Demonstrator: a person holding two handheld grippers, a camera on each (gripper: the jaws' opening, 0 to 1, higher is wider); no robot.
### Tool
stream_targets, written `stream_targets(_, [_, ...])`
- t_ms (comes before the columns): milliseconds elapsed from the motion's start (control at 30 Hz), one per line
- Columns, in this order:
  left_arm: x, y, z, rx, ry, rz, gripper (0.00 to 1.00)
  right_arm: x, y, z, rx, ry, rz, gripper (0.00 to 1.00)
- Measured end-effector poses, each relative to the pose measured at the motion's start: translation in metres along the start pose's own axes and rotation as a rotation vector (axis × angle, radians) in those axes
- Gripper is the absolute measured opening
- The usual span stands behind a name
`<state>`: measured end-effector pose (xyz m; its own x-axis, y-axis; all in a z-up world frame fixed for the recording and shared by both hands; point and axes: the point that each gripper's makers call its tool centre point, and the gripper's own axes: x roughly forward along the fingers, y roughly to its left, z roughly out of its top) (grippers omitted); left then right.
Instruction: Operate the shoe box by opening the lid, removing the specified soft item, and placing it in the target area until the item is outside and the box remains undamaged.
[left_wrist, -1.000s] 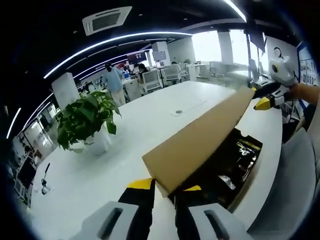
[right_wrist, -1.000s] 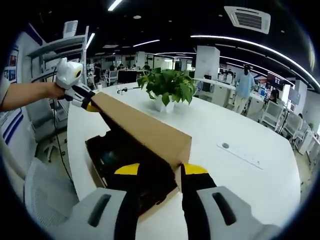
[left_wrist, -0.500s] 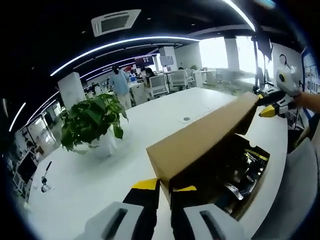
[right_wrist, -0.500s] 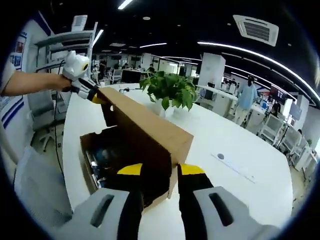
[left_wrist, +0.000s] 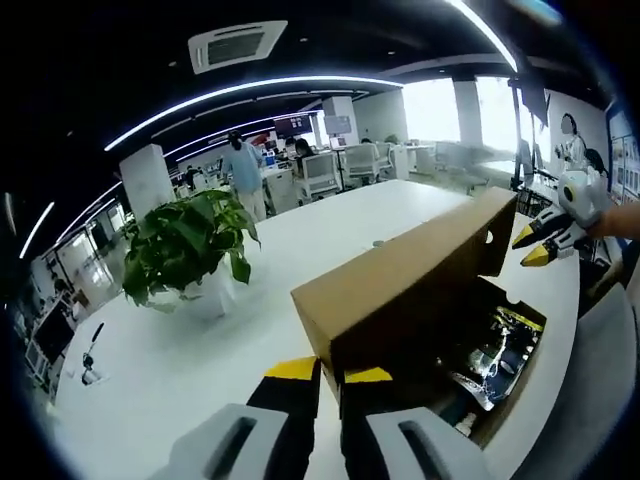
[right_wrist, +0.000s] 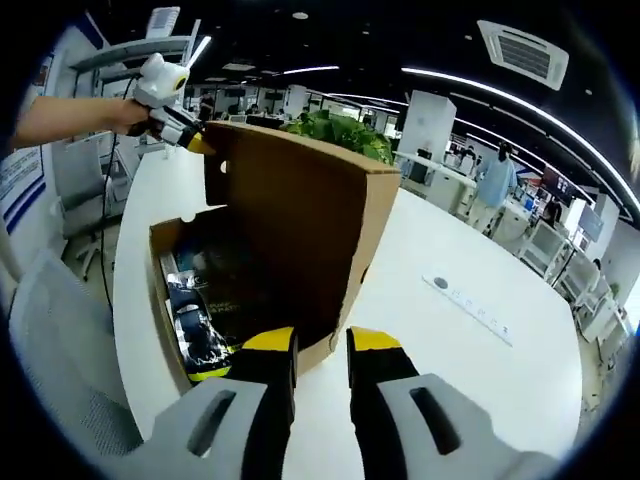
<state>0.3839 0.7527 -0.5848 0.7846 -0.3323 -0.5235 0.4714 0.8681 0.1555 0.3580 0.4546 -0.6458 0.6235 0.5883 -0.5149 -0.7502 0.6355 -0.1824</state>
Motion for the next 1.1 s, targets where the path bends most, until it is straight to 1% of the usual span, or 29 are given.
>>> stream_targets(167, [0.005,0.005,0.002,-0.007,-0.005,0.002,0.06,0.01,-0.007,-0.006,0.005,0.004,-0.028,0.1])
stream_targets(267, [0.008,0.007,0.004,-0.013,-0.009,0.001,0.06,0.016,-0.01,-0.009,-0.007,0.012,-0.03,0.08])
stream_targets(367, [0.011,0.009,0.005,-0.012,-0.01,0.002,0.06,0.022,-0.012,-0.01,-0.002,0.019,-0.025,0.09])
stream_targets(500, [0.016,0.013,0.007,-0.012,-0.01,0.001,0.06,0.031,-0.013,-0.011,0.031,0.022,-0.025,0.08])
stream_targets(633, [0.019,0.016,0.008,-0.014,-0.011,0.001,0.06,0.039,-0.013,-0.014,0.044,0.033,-0.027,0.06])
stream_targets(733, [0.022,0.017,0.009,-0.014,-0.011,0.004,0.06,0.043,-0.017,-0.015,0.05,0.031,-0.049,0.02])
stream_targets(933, [0.029,0.021,0.011,-0.019,-0.014,0.01,0.06,0.051,-0.02,-0.016,0.115,0.025,-0.06,0.01])
stream_targets(1100, [0.035,0.024,0.012,-0.024,-0.016,0.012,0.06,0.054,-0.022,-0.015,0.135,0.022,-0.075,0.0])
